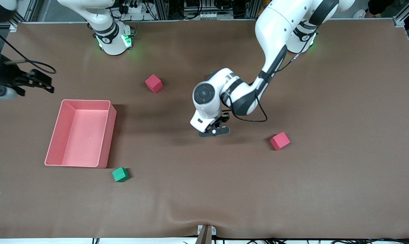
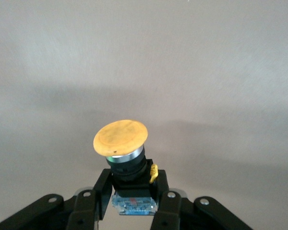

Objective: Place and upright button with both arms
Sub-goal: 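Lower the upright button onto the table with the left gripper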

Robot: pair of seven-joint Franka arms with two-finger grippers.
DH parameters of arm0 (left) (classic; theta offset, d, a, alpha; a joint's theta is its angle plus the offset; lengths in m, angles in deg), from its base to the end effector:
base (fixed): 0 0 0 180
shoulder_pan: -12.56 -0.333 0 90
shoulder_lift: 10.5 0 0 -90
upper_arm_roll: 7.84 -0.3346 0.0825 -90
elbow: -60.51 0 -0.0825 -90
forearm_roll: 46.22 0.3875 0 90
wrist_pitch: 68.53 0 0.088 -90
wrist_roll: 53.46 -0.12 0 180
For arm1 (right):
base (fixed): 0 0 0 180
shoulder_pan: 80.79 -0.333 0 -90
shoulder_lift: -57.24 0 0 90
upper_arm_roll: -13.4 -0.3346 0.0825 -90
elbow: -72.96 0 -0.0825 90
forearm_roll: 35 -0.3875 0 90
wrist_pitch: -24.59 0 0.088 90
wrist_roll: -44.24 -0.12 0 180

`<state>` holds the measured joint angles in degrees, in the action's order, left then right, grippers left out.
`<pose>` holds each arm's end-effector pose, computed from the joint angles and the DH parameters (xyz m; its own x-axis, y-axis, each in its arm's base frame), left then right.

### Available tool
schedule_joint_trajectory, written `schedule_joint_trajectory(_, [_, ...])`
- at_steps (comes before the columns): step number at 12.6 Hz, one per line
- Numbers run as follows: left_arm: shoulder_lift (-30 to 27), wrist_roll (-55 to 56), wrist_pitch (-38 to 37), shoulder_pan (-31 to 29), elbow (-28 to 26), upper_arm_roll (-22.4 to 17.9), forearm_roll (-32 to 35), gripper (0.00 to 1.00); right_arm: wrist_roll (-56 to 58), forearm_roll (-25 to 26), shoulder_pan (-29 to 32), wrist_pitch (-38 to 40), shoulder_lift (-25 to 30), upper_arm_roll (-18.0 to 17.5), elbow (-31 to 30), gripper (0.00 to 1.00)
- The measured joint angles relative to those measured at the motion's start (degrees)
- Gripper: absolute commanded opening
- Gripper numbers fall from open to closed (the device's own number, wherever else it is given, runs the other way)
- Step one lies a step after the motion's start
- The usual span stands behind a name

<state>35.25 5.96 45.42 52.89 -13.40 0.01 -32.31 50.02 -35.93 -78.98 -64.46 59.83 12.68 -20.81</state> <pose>0.5318 -0.5316 0.2632 0.9916 0.1198 0.0493 0.1256 -0.9822 -0.1396 0.5398 -0.0081 0.6223 0.9960 0.0820 -0.0354 0.0814 -0.9965 -0.0193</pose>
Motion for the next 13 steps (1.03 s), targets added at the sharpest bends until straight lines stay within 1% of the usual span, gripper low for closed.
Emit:
schedule_joint_trajectory(2, [0.16,7.89,1.6,2.61,-0.25,0.02,9.65,0.0,-0.01,0.0,-0.06,1.97,0.0,0.3,2.09,1.0])
schedule_joint_trajectory(4, [0.63,18.07,4.07,5.2,-0.51,0.01,18.13,0.0,-1.08,0.0,-0.05,2.47,-0.01,0.52,3.03,1.0])
schedule_joint_trajectory(8, [2.1,36.97,5.0,10.33,-1.23,0.01,33.71,0.0,-12.26,-0.09,-0.26,2.49,-0.06,0.47,4.15,1.0])
schedule_joint_trajectory(10, [2.94,43.34,5.03,12.53,-1.37,0.0,40.64,0.0,-13.3,-0.09,-0.45,2.49,-0.13,0.43,4.18,1.0])
schedule_joint_trajectory(13, [4.33,48.13,3.42,15.44,-1.9,-0.02,47.98,0.0,-11.51,-0.08,-0.57,2.49,-0.17,0.37,4.78,1.0])
